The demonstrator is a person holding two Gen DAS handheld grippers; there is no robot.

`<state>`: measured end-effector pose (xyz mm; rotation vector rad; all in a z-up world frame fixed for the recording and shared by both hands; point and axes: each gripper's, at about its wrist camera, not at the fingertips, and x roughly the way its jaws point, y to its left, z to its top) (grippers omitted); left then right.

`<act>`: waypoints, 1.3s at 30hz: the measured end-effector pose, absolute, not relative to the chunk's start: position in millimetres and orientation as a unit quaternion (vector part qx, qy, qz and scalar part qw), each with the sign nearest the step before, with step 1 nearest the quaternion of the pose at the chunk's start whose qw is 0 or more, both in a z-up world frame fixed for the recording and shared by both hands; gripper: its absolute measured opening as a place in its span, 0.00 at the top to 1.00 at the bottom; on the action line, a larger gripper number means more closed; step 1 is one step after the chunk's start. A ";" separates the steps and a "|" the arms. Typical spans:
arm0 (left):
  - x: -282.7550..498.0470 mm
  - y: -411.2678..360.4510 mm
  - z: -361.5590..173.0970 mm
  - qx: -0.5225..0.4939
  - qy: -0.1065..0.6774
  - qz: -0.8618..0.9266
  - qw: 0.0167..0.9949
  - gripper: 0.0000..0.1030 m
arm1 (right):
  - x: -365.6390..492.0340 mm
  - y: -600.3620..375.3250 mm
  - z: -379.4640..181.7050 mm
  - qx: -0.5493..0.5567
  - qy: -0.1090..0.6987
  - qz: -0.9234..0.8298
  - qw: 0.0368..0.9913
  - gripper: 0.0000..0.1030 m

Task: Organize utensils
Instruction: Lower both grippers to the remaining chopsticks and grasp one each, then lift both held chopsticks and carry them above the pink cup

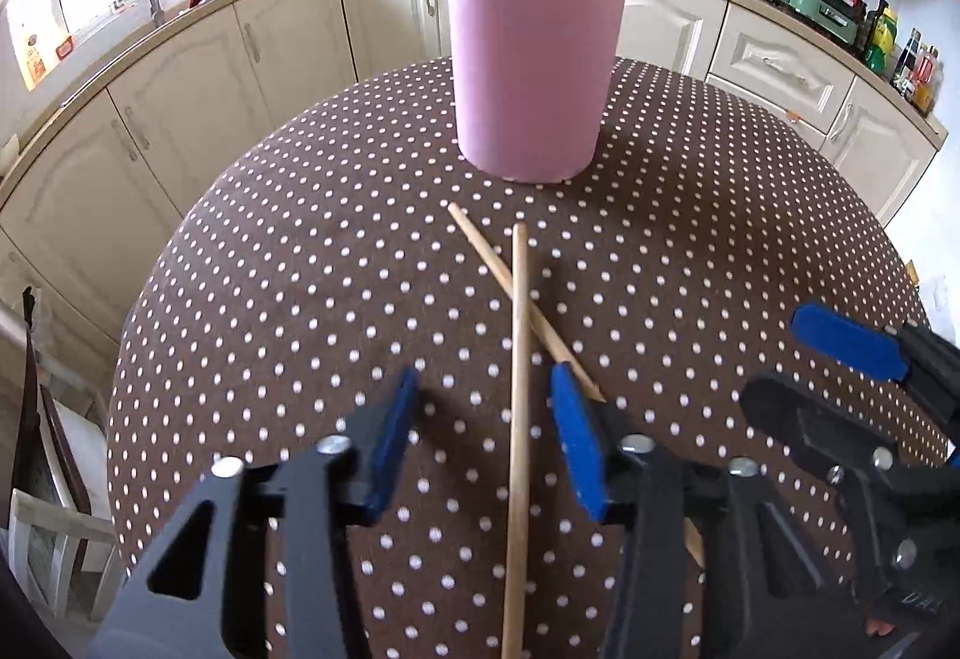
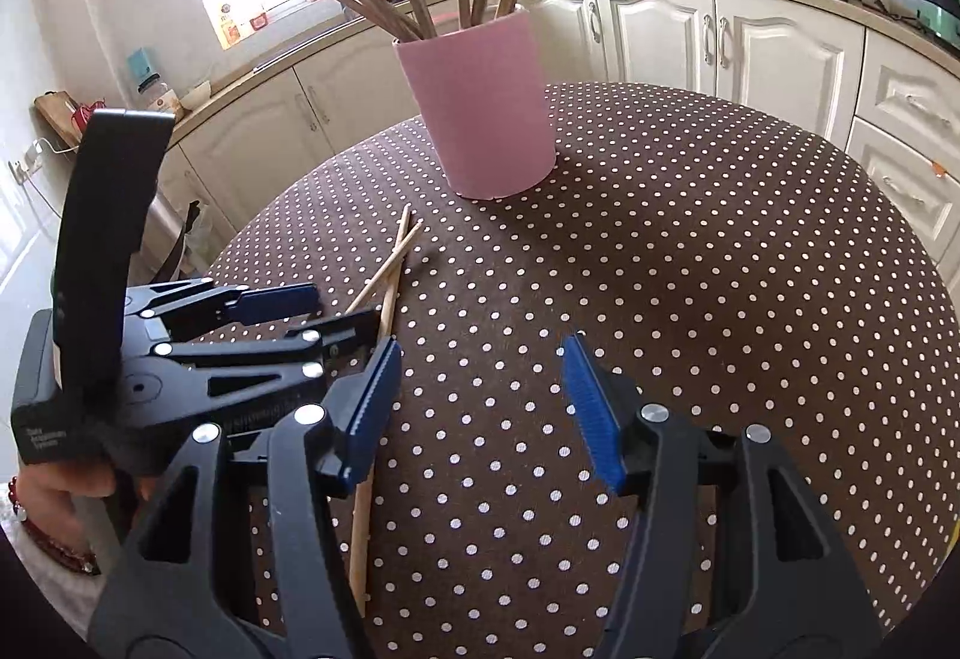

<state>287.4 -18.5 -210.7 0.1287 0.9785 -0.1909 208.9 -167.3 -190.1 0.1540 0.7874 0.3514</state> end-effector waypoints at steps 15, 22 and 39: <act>326.9 42.6 -193.8 -0.005 0.455 -0.044 0.889 0.94 | 251.6 -136.3 -189.7 0.059 0.406 0.193 0.891 0.45; 327.8 66.9 -184.4 -0.020 0.446 -0.032 0.894 0.94 | 284.6 -89.6 -191.4 0.005 0.442 0.207 0.873 0.61; 308.7 72.0 -173.1 -0.017 0.422 -0.035 0.906 0.94 | 326.9 -34.5 -196.7 -0.066 0.472 0.173 0.862 0.93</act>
